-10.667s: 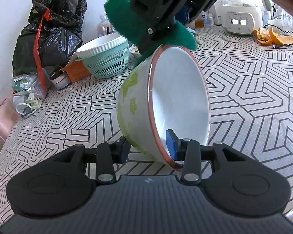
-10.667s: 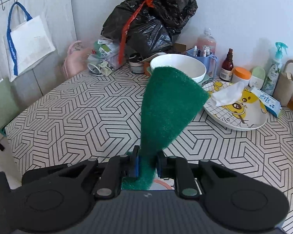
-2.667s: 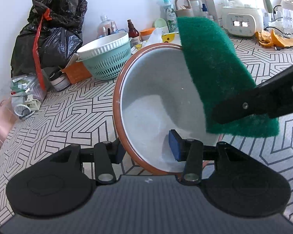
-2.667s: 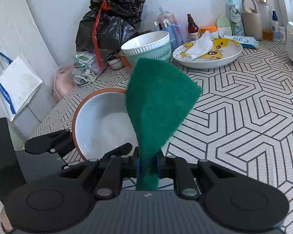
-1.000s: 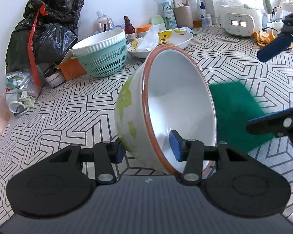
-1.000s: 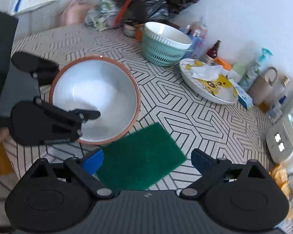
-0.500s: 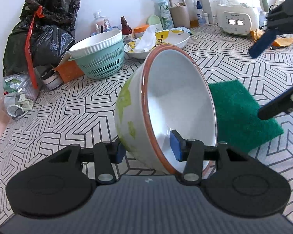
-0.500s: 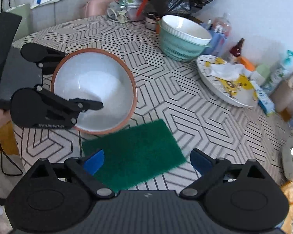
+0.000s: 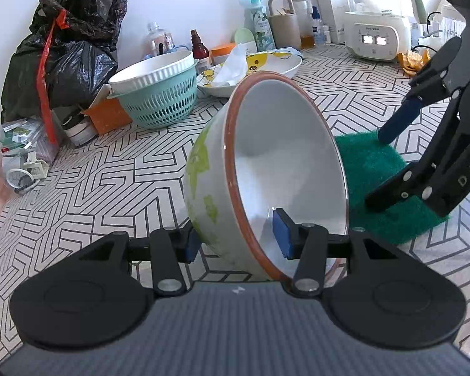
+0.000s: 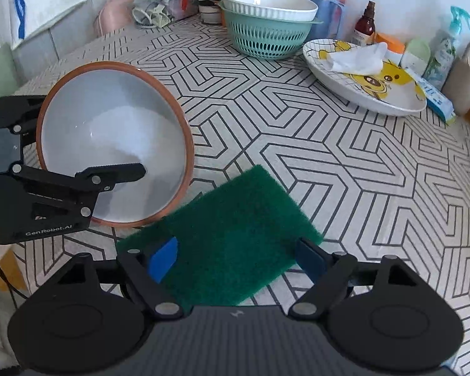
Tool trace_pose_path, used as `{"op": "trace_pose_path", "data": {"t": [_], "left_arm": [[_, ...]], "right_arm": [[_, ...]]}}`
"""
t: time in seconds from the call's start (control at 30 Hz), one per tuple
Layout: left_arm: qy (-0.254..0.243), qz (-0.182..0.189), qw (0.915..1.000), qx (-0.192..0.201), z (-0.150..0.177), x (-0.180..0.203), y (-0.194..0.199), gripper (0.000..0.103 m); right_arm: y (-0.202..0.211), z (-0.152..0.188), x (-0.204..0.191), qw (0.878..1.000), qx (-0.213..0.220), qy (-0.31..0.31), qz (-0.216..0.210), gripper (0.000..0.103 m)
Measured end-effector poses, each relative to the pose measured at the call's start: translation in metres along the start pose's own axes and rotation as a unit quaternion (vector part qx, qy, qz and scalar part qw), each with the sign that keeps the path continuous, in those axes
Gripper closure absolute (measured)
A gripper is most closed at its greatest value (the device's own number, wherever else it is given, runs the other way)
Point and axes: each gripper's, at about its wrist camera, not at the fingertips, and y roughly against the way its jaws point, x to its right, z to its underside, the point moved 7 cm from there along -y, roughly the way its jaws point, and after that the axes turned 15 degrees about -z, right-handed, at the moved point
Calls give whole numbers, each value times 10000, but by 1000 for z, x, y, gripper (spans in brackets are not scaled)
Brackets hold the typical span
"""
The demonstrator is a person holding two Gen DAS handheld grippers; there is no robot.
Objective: Clean bowl
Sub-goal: 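Grasp the green pad again by its edge with the right tool, then scrub inside the bowl with the pad while the left tool holds the rim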
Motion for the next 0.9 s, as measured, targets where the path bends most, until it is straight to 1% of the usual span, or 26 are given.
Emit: {"op": "trace_pose_path", "data": {"t": [0.03, 0.07, 0.1, 0.13, 0.17, 0.2, 0.27, 0.3, 0.37, 0.47, 0.53, 0.6, 0.67, 0.77, 0.8, 0.87, 0.9], "left_arm": [[5, -5, 10000, -1, 0, 0, 0, 55], [-3, -12, 10000, 1, 0, 0, 0, 55], [-16, -16, 10000, 4, -1, 0, 0, 55], [-29, -18, 10000, 7, -1, 0, 0, 55], [-42, -20, 10000, 10, -1, 1, 0, 55], [-55, -22, 10000, 13, -1, 1, 0, 54], [-81, -27, 10000, 20, -1, 1, 0, 54], [-94, -29, 9999, 23, -1, 1, 0, 53], [-137, -29, 9999, 34, -1, 1, 0, 51], [-192, -13, 9998, 50, -2, -1, -1, 47], [-199, -7, 9998, 60, -1, -2, -1, 45], [-188, 8, 9998, 65, -1, -4, -2, 44], [-155, 23, 9999, 56, 0, -5, -2, 44], [-176, -57, 9998, 65, 0, -4, -1, 44], [-179, -85, 9998, 67, 0, -4, -1, 45], [-189, -165, 9997, 57, 0, -5, -1, 51], [-180, -181, 9997, 47, 1, -5, -1, 51]], "right_arm": [[0, 0, -1, 10000, 23, -10, -30, 27], [1, 1, -4, 10000, 24, 7, -70, 37], [1, 1, -7, 9999, -8, 44, -116, 44], [2, 0, -11, 9998, -57, 79, -168, 59], [3, 0, -15, 9996, -105, 114, -220, 69], [4, -1, -17, 9995, -152, 125, -257, 73], [5, -2, -18, 9993, -188, 44, -325, 87], [8, -3, -19, 9991, -198, -5, -375, 89], [14, -3, -20, 9988, -194, -53, -440, 89], [28, 1, -21, 9972, -173, -239, -689, 90], [39, 4, -20, 9940, -21, -525, -963, 89], [46, 7, -24, 9894, 59, -637, -1302, 89], [50, 8, -29, 9851, 136, -725, -1552, 89], [50, 6, -37, 9782, 201, -794, -1908, 89], [49, 4, -38, 9764, 241, -835, -1977, 89], [47, 0, -39, 9722, 263, -877, -2153, 89], [46, -2, -38, 9694, 300, -947, -2244, 89]]}}
